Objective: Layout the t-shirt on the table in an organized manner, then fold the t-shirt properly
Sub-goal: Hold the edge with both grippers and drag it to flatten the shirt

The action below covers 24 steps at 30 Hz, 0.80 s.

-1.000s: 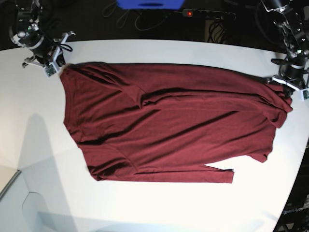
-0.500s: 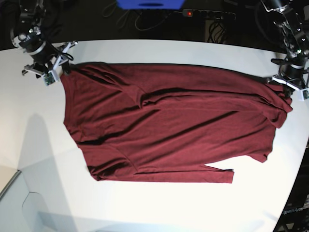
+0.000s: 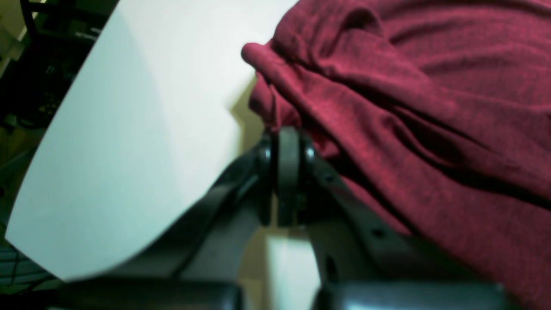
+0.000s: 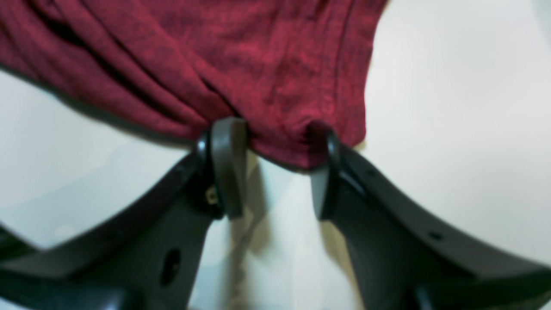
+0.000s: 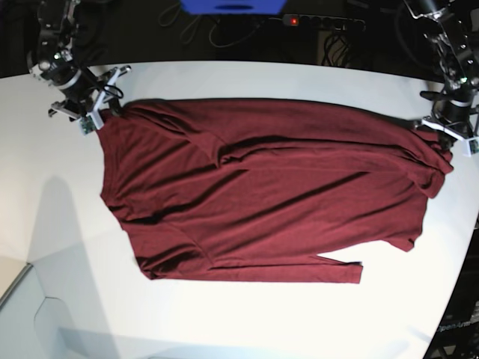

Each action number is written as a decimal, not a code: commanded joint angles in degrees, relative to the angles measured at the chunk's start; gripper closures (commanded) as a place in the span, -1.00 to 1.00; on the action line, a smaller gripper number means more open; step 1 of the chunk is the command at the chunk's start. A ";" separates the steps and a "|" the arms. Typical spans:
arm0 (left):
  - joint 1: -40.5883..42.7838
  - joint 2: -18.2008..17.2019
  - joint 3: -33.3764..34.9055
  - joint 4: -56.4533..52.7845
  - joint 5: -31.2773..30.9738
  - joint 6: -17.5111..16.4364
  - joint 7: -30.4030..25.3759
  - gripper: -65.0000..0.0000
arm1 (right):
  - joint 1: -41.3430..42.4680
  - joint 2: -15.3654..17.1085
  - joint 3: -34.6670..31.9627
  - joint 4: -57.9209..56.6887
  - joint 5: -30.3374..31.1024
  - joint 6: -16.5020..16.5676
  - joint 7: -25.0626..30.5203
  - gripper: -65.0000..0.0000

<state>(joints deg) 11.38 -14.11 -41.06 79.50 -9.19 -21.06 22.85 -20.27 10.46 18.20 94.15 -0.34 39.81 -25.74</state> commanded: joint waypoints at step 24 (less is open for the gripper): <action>1.41 -0.97 -0.57 4.23 -0.26 0.18 -1.36 1.00 | -8.34 0.93 1.89 8.14 0.29 0.19 0.55 1.00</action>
<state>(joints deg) 13.19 -14.11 -41.17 82.67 -9.19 -21.10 22.90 -28.03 10.66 19.33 101.27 -0.51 39.86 -25.74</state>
